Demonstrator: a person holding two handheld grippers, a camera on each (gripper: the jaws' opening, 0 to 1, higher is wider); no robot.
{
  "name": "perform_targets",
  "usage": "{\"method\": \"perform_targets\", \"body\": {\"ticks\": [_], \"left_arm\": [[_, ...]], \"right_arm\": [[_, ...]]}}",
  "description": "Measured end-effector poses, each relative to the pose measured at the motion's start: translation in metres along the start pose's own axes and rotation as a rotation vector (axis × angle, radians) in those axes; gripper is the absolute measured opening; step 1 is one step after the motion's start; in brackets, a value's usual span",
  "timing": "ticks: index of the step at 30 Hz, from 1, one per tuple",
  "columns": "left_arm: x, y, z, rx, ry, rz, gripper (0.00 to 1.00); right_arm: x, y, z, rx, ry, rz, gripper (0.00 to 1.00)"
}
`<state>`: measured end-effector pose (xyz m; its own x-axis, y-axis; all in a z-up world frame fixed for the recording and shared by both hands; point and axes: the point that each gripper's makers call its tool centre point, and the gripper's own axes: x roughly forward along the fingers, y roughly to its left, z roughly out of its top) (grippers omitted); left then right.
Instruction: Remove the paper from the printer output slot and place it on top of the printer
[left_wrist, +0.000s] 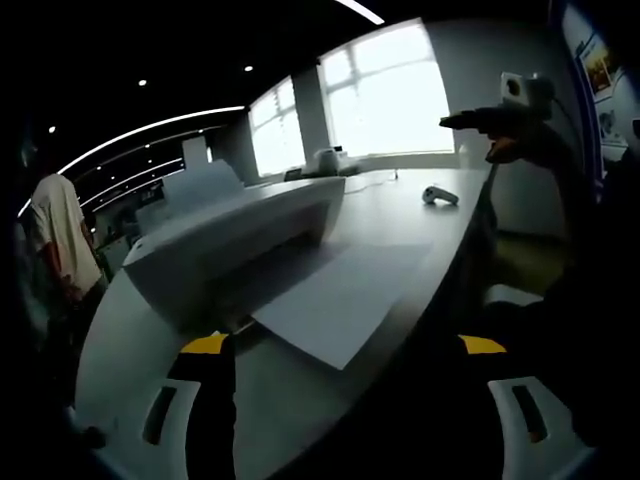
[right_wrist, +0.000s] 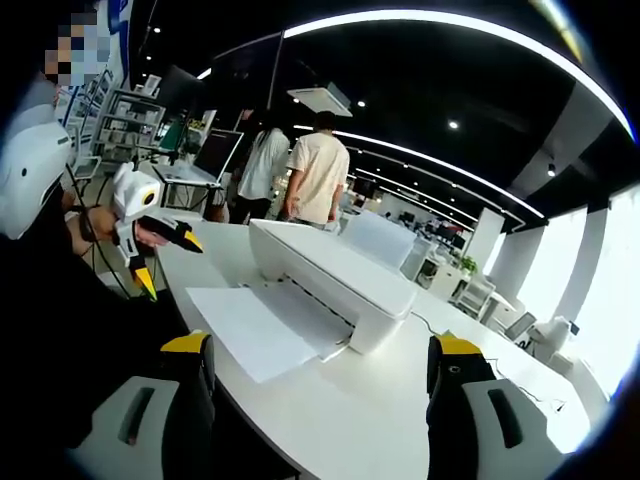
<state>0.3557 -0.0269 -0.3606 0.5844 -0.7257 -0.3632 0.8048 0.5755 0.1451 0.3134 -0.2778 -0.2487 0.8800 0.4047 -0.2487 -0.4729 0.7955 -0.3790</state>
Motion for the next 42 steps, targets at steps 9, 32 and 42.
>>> {"method": "perform_targets", "body": {"ticks": [9, 32, 42], "left_arm": [[0.0018, -0.0016, 0.0002, 0.002, 0.001, -0.005, 0.92], [0.0029, -0.0013, -0.0002, 0.001, 0.002, -0.006, 0.92], [0.0044, 0.0005, 0.0014, 0.002, -0.003, -0.004, 0.92]], "right_arm": [[0.0006, -0.0007, -0.0015, 0.003, 0.002, -0.001, 0.83], [-0.0023, -0.0030, 0.0002, 0.001, -0.002, -0.008, 0.83], [-0.0020, -0.0020, 0.0016, 0.000, -0.003, -0.007, 0.83]]}}
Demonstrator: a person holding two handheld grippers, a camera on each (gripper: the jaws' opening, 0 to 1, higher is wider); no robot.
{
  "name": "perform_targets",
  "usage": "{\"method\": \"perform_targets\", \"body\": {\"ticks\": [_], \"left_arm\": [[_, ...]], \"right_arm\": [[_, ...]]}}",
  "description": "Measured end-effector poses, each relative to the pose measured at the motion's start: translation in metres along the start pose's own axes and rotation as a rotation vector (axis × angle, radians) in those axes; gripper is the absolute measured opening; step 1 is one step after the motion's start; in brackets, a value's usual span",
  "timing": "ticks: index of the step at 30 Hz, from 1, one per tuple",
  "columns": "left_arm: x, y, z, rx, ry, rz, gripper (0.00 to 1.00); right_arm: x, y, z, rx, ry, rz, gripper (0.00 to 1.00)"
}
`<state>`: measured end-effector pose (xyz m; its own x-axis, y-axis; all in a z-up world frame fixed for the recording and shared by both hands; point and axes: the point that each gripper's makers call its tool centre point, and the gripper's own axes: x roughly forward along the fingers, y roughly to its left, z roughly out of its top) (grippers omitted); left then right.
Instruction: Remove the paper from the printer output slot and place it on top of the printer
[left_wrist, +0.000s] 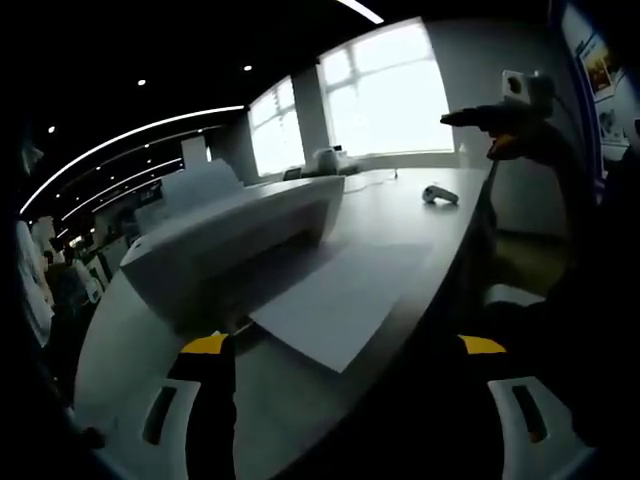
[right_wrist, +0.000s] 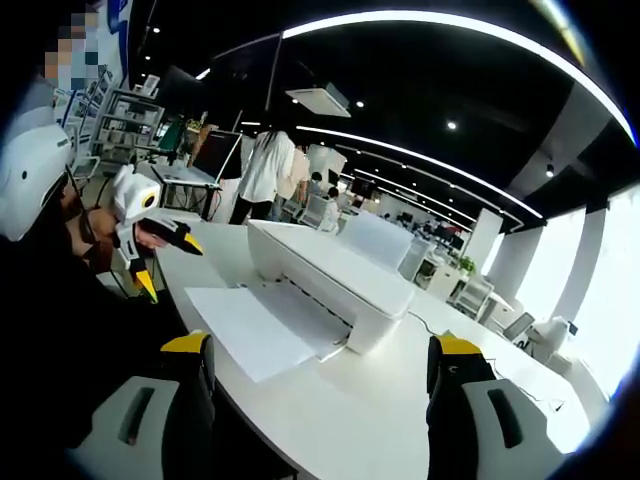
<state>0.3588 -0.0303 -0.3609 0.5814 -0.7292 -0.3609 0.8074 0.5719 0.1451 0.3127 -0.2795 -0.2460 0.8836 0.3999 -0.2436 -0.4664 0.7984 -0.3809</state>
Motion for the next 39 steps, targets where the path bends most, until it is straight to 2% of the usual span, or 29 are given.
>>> {"method": "perform_targets", "body": {"ticks": [10, 15, 39], "left_arm": [[0.0030, 0.0008, -0.0005, -0.009, -0.001, 0.002, 0.91], [0.0065, -0.0079, 0.0024, -0.010, -0.006, 0.001, 0.90], [0.0088, -0.0041, 0.0001, -0.020, -0.009, -0.012, 0.91]], "right_arm": [[-0.0003, -0.0001, 0.0010, -0.001, -0.001, 0.001, 0.83], [-0.0001, 0.0001, 0.0006, -0.001, 0.000, 0.001, 0.83], [-0.0004, -0.0001, -0.0006, -0.003, 0.001, -0.003, 0.83]]}}
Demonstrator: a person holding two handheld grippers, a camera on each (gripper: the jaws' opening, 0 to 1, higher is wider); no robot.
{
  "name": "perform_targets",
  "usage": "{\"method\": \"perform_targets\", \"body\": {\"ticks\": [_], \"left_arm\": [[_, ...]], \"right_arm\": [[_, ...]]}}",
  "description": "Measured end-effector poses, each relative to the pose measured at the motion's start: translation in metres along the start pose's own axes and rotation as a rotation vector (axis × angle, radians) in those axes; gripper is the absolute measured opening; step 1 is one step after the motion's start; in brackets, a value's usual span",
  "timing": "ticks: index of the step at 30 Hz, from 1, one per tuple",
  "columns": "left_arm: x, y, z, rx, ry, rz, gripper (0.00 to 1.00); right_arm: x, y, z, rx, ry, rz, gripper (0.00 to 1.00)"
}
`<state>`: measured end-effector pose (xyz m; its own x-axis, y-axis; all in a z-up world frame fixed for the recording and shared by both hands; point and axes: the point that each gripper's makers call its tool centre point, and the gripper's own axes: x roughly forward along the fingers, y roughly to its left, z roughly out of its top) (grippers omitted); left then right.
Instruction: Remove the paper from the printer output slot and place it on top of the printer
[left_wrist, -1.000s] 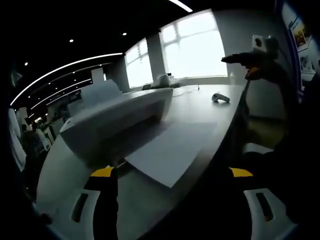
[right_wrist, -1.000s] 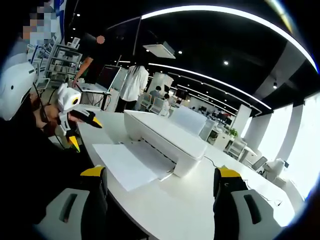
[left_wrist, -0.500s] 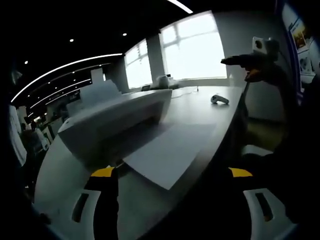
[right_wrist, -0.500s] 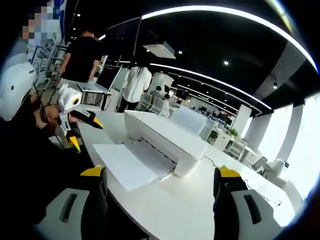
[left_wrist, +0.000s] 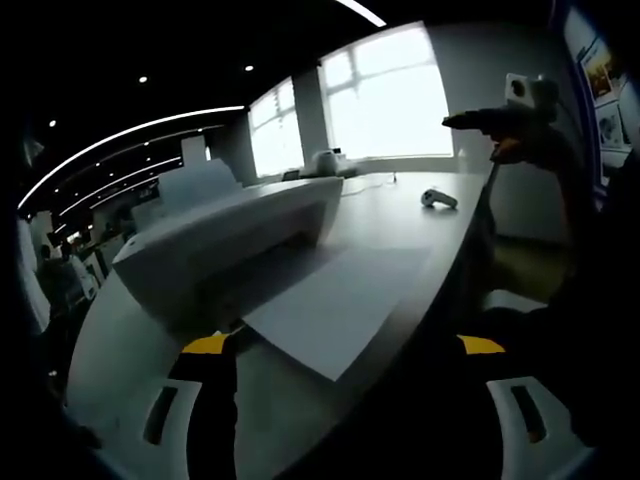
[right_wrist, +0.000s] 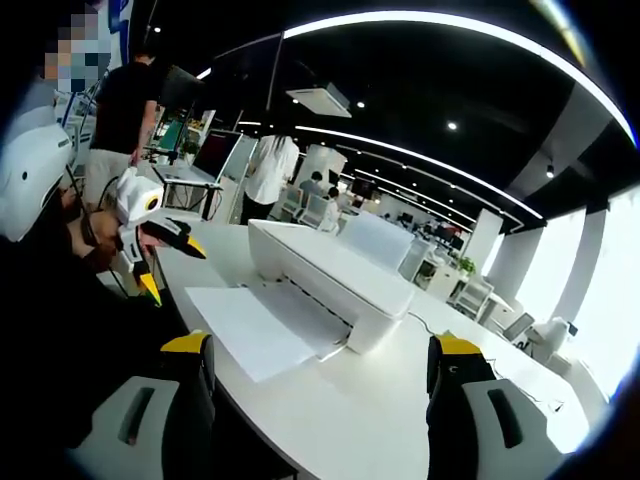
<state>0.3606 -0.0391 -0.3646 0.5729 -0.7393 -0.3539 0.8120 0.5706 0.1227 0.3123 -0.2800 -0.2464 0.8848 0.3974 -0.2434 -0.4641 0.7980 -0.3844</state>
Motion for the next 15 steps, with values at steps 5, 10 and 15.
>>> {"method": "perform_targets", "body": {"ticks": [5, 10, 15], "left_arm": [[0.0004, 0.0007, -0.0007, 0.001, 0.002, 0.000, 0.91], [0.0008, 0.0013, -0.0018, 0.007, 0.006, 0.001, 0.91], [0.0014, 0.0014, -0.0007, 0.009, 0.004, -0.002, 0.91]], "right_arm": [[-0.0003, 0.0001, 0.0006, -0.001, -0.001, -0.001, 0.83], [-0.0008, -0.0005, 0.0011, -0.001, -0.002, -0.002, 0.83], [-0.0012, -0.0010, 0.0020, -0.002, -0.003, -0.003, 0.83]]}}
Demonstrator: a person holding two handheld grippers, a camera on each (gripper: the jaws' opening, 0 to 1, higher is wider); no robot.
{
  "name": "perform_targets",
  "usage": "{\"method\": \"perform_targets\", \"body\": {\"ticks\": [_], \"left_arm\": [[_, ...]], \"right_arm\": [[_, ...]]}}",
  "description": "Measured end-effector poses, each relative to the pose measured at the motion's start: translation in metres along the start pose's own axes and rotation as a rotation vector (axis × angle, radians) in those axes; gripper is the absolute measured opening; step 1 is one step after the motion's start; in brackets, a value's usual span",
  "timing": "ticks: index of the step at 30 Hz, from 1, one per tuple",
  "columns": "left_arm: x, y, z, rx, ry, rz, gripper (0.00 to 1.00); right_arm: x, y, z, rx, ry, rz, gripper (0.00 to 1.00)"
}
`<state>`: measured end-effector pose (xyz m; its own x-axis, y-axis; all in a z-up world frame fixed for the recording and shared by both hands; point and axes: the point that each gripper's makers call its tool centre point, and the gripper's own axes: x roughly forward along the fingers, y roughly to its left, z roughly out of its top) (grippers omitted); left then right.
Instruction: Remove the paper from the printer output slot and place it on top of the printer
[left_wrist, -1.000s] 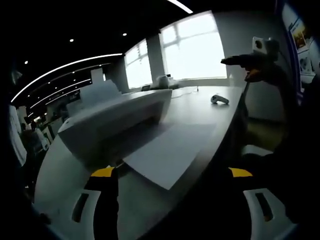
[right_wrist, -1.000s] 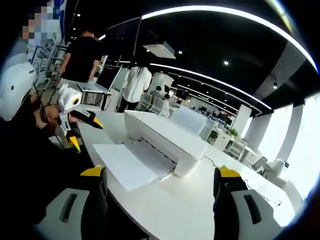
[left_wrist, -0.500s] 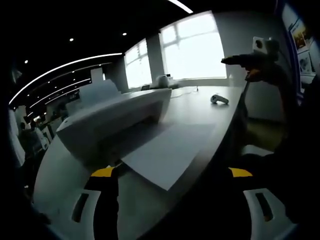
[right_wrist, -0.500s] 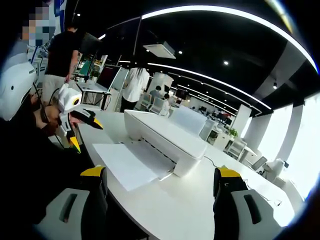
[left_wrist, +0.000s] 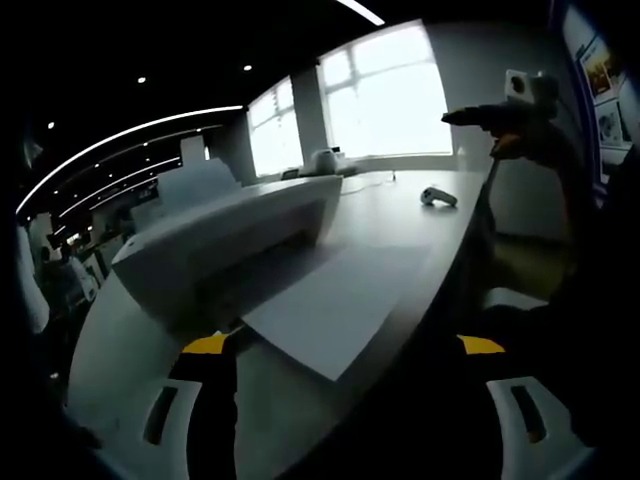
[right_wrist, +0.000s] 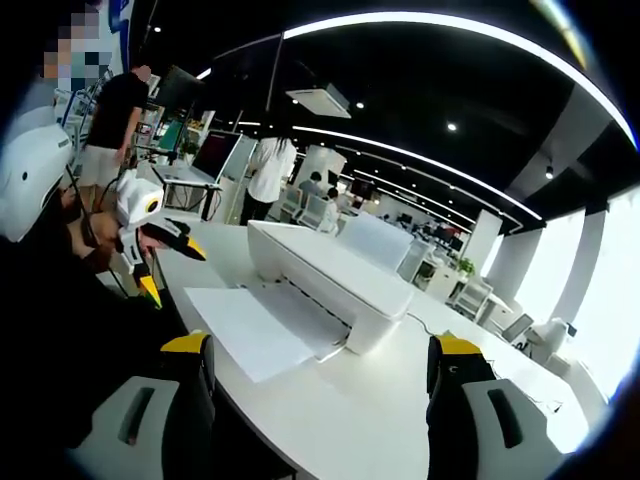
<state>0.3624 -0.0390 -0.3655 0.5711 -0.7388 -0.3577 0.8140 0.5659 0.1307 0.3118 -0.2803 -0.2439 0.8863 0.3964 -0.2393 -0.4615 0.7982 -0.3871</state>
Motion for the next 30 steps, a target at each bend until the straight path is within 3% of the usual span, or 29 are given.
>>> {"method": "perform_targets", "body": {"ticks": [30], "left_arm": [[-0.0014, -0.0021, 0.0003, 0.004, -0.003, 0.002, 0.90]], "right_arm": [[-0.0008, 0.0028, 0.0004, -0.003, -0.001, 0.003, 0.83]]}}
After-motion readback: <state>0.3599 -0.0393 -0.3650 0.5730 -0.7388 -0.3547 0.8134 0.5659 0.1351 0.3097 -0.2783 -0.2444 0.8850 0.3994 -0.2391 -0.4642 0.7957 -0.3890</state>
